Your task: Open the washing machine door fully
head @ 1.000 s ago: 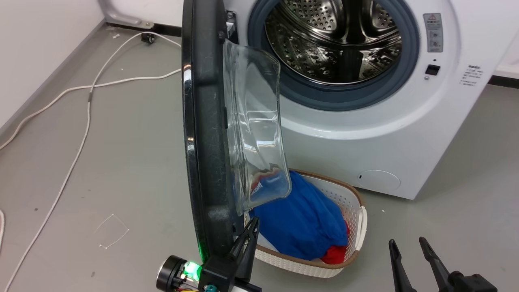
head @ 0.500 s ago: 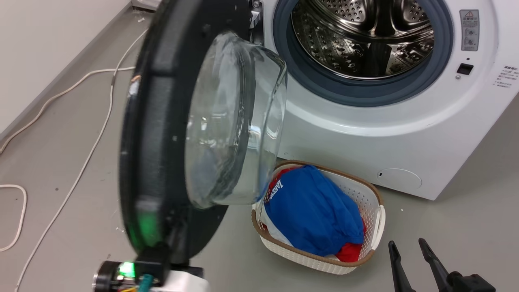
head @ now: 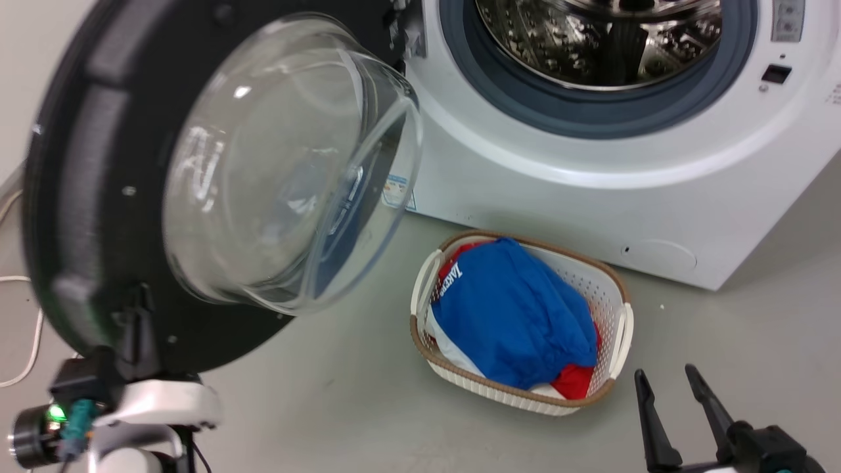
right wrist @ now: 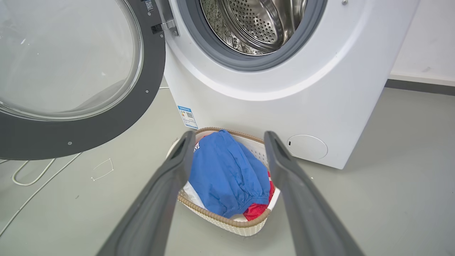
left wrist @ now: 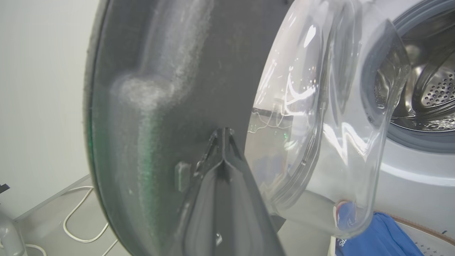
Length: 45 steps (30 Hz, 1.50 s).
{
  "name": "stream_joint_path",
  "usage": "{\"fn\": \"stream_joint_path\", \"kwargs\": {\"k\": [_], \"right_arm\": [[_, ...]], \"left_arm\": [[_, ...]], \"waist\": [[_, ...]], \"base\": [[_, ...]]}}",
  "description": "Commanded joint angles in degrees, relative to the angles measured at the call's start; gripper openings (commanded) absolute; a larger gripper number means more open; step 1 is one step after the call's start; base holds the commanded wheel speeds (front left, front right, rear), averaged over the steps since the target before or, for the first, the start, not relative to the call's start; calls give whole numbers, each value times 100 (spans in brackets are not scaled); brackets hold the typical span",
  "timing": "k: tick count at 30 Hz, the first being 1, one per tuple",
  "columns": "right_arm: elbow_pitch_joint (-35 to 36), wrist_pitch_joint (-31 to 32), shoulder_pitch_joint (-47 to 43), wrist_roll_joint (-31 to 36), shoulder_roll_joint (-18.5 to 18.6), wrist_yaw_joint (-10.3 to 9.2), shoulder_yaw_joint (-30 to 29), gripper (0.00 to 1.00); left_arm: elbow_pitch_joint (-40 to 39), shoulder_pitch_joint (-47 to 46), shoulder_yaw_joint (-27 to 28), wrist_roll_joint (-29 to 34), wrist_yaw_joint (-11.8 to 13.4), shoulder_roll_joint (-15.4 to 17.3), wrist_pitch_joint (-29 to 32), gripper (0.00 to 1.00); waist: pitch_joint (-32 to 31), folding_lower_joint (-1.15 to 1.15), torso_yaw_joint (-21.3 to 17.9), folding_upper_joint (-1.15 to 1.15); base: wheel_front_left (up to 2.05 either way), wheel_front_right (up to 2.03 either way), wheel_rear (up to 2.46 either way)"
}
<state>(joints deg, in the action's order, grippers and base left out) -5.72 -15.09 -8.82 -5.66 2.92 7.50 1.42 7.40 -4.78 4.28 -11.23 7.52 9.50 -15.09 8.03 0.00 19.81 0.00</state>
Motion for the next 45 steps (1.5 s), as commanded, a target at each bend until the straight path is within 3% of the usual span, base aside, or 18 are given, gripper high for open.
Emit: {"fn": "stream_joint_path", "kwargs": {"k": [1,12,26,36,45], "right_arm": [[32,-11,112,33,-9,-1,-10,100],[130,-11,433,287,-8,-1,-171,100],[255,-10,680,357,109,-1,-288,100],[327,-11,815,355,122,-1,-280,100],[278,-10,748,340,67,-1,-269,100]], "left_arm": [[29,-143,157,-35,4,30,-11,0],[629,-872,1052,-46,-346,123,-7,0],[1741,-1785,2158,-101,-671,584,-7,0],[2451,-2263,2571,15,-924,850,-7,0],[2783,-2267,2854,199,-1076,873,-8,0]], "waist": [[112,0,-39,0],[660,0,-181,0],[1129,0,-438,0],[1264,0,-574,0],[1088,0,-670,0]], "base": [[0,0,0],[0,0,0],[0,0,0],[0,0,0],[0,0,0]]}}
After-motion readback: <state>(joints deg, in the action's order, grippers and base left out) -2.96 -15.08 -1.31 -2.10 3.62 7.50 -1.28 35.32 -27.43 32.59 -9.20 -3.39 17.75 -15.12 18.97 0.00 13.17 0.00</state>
